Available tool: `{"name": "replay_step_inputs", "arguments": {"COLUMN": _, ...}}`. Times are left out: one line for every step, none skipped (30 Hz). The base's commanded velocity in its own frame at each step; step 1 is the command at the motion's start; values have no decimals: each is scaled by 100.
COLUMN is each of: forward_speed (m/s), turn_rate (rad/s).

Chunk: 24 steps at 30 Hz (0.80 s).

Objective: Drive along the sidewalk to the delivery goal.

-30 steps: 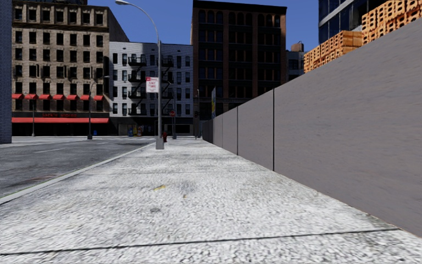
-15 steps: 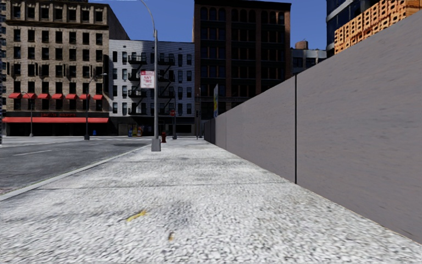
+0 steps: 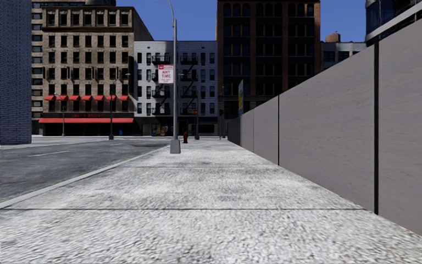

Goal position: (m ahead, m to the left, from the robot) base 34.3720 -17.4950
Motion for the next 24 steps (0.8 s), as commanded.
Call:
{"name": "replay_step_inputs", "arguments": {"forward_speed": 200, "turn_rate": 0}}
{"name": "replay_step_inputs", "arguments": {"forward_speed": 200, "turn_rate": 0}}
{"name": "replay_step_inputs", "arguments": {"forward_speed": 200, "turn_rate": 0}}
{"name": "replay_step_inputs", "arguments": {"forward_speed": 200, "turn_rate": 0}}
{"name": "replay_step_inputs", "arguments": {"forward_speed": 200, "turn_rate": 0}}
{"name": "replay_step_inputs", "arguments": {"forward_speed": 200, "turn_rate": 0}}
{"name": "replay_step_inputs", "arguments": {"forward_speed": 200, "turn_rate": 0}}
{"name": "replay_step_inputs", "arguments": {"forward_speed": 200, "turn_rate": 0}}
{"name": "replay_step_inputs", "arguments": {"forward_speed": 200, "turn_rate": 0}}
{"name": "replay_step_inputs", "arguments": {"forward_speed": 200, "turn_rate": 0}}
{"name": "replay_step_inputs", "arguments": {"forward_speed": 200, "turn_rate": 0}}
{"name": "replay_step_inputs", "arguments": {"forward_speed": 200, "turn_rate": 0}}
{"name": "replay_step_inputs", "arguments": {"forward_speed": 200, "turn_rate": 0}}
{"name": "replay_step_inputs", "arguments": {"forward_speed": 200, "turn_rate": 0}}
{"name": "replay_step_inputs", "arguments": {"forward_speed": 200, "turn_rate": 0}}
{"name": "replay_step_inputs", "arguments": {"forward_speed": 200, "turn_rate": 0}}
{"name": "replay_step_inputs", "arguments": {"forward_speed": 200, "turn_rate": 0}}
{"name": "replay_step_inputs", "arguments": {"forward_speed": 200, "turn_rate": 0}}
{"name": "replay_step_inputs", "arguments": {"forward_speed": 200, "turn_rate": 0}}
{"name": "replay_step_inputs", "arguments": {"forward_speed": 200, "turn_rate": 0}}
{"name": "replay_step_inputs", "arguments": {"forward_speed": 200, "turn_rate": 0}}
{"name": "replay_step_inputs", "arguments": {"forward_speed": 200, "turn_rate": 0}}
{"name": "replay_step_inputs", "arguments": {"forward_speed": 200, "turn_rate": 0}}
{"name": "replay_step_inputs", "arguments": {"forward_speed": 200, "turn_rate": 0}}
